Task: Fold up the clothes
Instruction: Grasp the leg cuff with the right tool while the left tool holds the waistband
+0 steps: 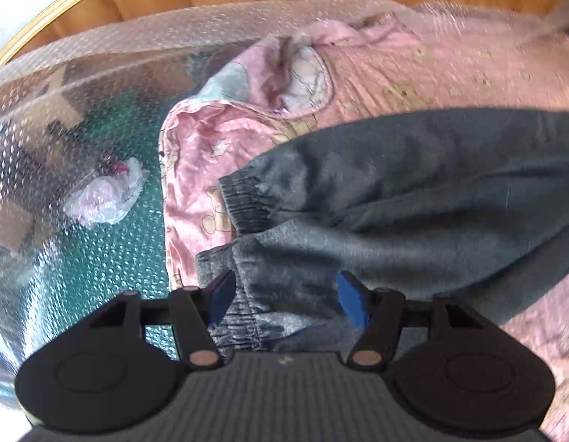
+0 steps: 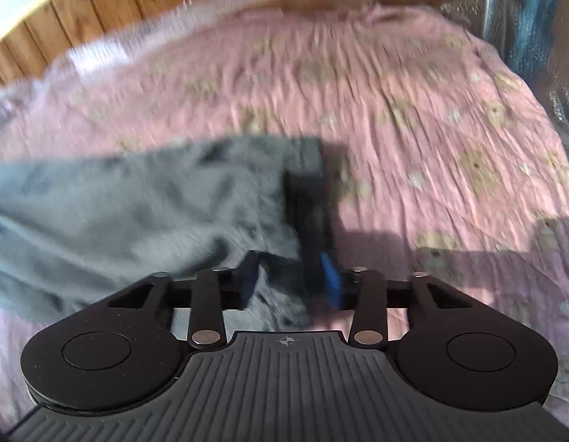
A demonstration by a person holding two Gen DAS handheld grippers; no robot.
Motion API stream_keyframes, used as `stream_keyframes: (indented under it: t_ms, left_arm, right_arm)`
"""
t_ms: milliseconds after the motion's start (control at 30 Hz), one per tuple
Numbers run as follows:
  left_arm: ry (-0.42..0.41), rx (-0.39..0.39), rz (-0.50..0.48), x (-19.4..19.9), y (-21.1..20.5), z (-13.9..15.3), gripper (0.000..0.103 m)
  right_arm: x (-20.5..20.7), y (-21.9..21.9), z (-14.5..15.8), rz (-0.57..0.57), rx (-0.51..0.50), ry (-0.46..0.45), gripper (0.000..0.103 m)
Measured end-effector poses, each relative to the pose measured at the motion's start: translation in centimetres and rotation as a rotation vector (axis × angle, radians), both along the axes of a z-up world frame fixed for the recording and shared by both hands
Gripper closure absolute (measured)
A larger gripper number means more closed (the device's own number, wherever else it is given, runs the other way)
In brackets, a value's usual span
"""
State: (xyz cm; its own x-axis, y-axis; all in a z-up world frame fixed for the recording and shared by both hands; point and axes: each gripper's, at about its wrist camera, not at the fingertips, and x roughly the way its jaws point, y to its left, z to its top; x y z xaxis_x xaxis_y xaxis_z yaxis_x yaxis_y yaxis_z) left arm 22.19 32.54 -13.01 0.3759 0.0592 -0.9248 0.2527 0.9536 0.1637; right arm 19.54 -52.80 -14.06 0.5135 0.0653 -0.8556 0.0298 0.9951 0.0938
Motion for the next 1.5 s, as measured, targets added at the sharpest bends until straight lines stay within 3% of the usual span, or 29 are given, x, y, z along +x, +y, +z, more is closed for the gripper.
stream_keyframes:
  t_ms: [133, 267, 433, 533, 600, 667, 733, 867, 900, 933, 967, 1033, 1200, 1233, 1267, 1300, 1400, 1433, 1500]
  left_arm:
    - [0.056, 0.127, -0.182, -0.4, -2.1, -2.1, 0.037]
    - [0.051, 0.214, -0.312, 0.8, -3.3, -3.1, 0.035]
    - [0.081, 0.229, -0.438, 3.8, -5.3, -5.2, 0.031]
    - [0.151, 0.201, -0.491, 4.9, -6.3, -6.7, 0.033]
    - [0.193, 0.187, -0.516, 5.0, -6.6, -7.5, 0.047]
    - [0.216, 0.175, -0.529, 5.0, -6.7, -7.8, 0.054]
    - [0.223, 0.168, -0.530, 4.8, -6.6, -7.7, 0.058]
    - [0.236, 0.166, -0.527, 4.5, -6.2, -7.2, 0.083]
    - [0.231, 0.163, -0.529, 4.3, -6.1, -6.9, 0.085]
    - [0.222, 0.163, -0.531, 4.2, -6.1, -6.6, 0.087]
    - [0.214, 0.161, -0.534, 4.1, -6.1, -6.2, 0.089]
    - [0.183, 0.168, -0.543, 3.6, -6.3, -5.4, 0.090]
    - [0.129, 0.171, -0.527, 2.6, -6.5, -3.9, 0.092]
    - [0.121, 0.171, -0.518, 2.4, -6.5, -3.8, 0.092]
    - [0.117, 0.174, -0.516, 2.3, -6.5, -3.7, 0.092]
    - [0.113, 0.177, -0.515, 2.2, -6.6, -3.5, 0.092]
    - [0.096, 0.184, -0.513, 1.5, -6.7, -2.9, 0.092]
    - [0.090, 0.185, -0.513, 1.3, -6.8, -2.6, 0.093]
    - [0.071, 0.181, -0.509, 0.5, -6.6, -1.5, 0.093]
  right_arm:
    - [2.0, 2.2, -0.9, 0.111, -0.041, 0.032, 0.049]
    - [3.9, 4.3, -2.7, 0.215, -0.128, 0.094, 0.049]
    - [4.5, 6.7, -2.9, 0.365, -0.227, 0.107, 0.049]
    - [4.6, 8.7, -2.6, 0.494, -0.283, 0.102, 0.049]
    - [4.6, 9.8, -2.9, 0.589, -0.328, 0.128, 0.054]
    - [4.6, 10.6, -3.5, 0.674, -0.393, 0.150, 0.060]
    - [4.8, 10.7, -4.3, 0.727, -0.444, 0.174, 0.060]
    - [4.8, 10.8, -6.7, 0.855, -0.551, 0.239, 0.057]
    - [5.1, 10.6, -6.6, 0.840, -0.525, 0.236, 0.059]
    - [5.6, 10.3, -6.4, 0.807, -0.491, 0.248, 0.072]
    - [6.0, 9.9, -6.0, 0.781, -0.464, 0.254, 0.097]
    - [6.2, 9.3, -5.1, 0.758, -0.422, 0.256, 0.103]
    - [5.9, 8.4, -3.9, 0.756, -0.430, 0.215, 0.100]
    - [5.8, 8.6, -4.1, 0.773, -0.438, 0.212, 0.088]
    - [5.7, 8.9, -4.6, 0.800, -0.457, 0.208, 0.069]
    - [5.7, 9.2, -5.1, 0.829, -0.466, 0.216, 0.061]
    - [5.5, 10.3, -6.3, 0.884, -0.457, 0.258, 0.074]
    - [5.7, 10.3, -6.1, 0.870, -0.440, 0.268, 0.101]
    - [5.4, 10.2, -5.1, 0.863, -0.457, 0.245, 0.102]
